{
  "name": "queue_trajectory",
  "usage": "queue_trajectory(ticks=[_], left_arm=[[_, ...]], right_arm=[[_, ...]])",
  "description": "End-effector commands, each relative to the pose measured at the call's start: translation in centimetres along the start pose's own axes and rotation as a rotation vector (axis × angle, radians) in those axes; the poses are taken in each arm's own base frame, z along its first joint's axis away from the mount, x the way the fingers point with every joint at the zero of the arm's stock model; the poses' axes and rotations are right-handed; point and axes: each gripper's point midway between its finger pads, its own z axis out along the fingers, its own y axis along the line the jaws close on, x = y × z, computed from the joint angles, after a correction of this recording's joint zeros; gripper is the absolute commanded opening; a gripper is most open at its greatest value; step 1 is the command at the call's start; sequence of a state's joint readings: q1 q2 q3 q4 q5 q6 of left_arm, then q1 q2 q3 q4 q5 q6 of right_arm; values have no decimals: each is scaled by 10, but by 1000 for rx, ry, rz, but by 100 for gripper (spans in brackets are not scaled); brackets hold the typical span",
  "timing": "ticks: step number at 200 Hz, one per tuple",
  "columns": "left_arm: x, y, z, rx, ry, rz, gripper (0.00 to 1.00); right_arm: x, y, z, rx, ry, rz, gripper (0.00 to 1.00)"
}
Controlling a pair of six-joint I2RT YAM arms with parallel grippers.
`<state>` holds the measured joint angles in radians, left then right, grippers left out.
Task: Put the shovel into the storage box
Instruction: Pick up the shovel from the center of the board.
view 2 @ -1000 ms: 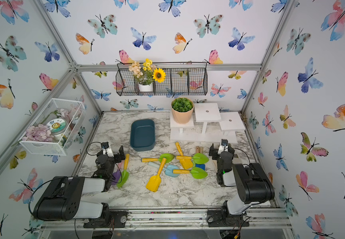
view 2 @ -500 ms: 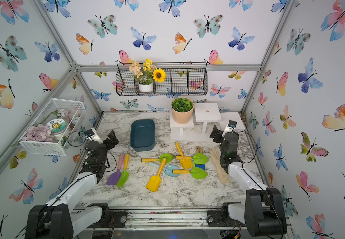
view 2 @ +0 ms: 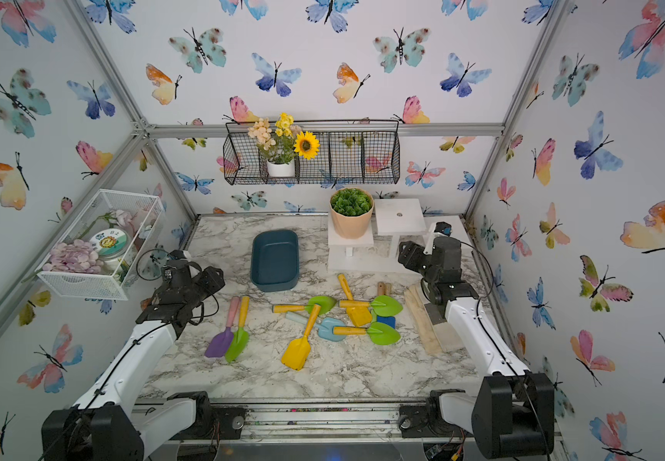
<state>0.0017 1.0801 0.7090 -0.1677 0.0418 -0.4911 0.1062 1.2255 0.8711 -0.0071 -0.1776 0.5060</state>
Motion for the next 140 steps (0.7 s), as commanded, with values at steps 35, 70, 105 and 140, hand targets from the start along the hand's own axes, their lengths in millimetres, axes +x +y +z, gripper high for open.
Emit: queue_trajectory(ticks=[35, 70, 105, 140], left_arm=[[77, -3, 5, -64, 211, 35, 53], [101, 3, 18, -129, 259, 14, 46], [114, 20, 28, -219, 301, 16, 47], [126, 30, 38, -265, 349, 38, 47]], right_arm=[[55, -10, -8, -7, 174, 46, 72], [67, -9, -9, -29, 201, 53, 71], [81, -9, -8, -27, 246, 41, 70], [87, -10, -8, -30, 257, 44, 69]])
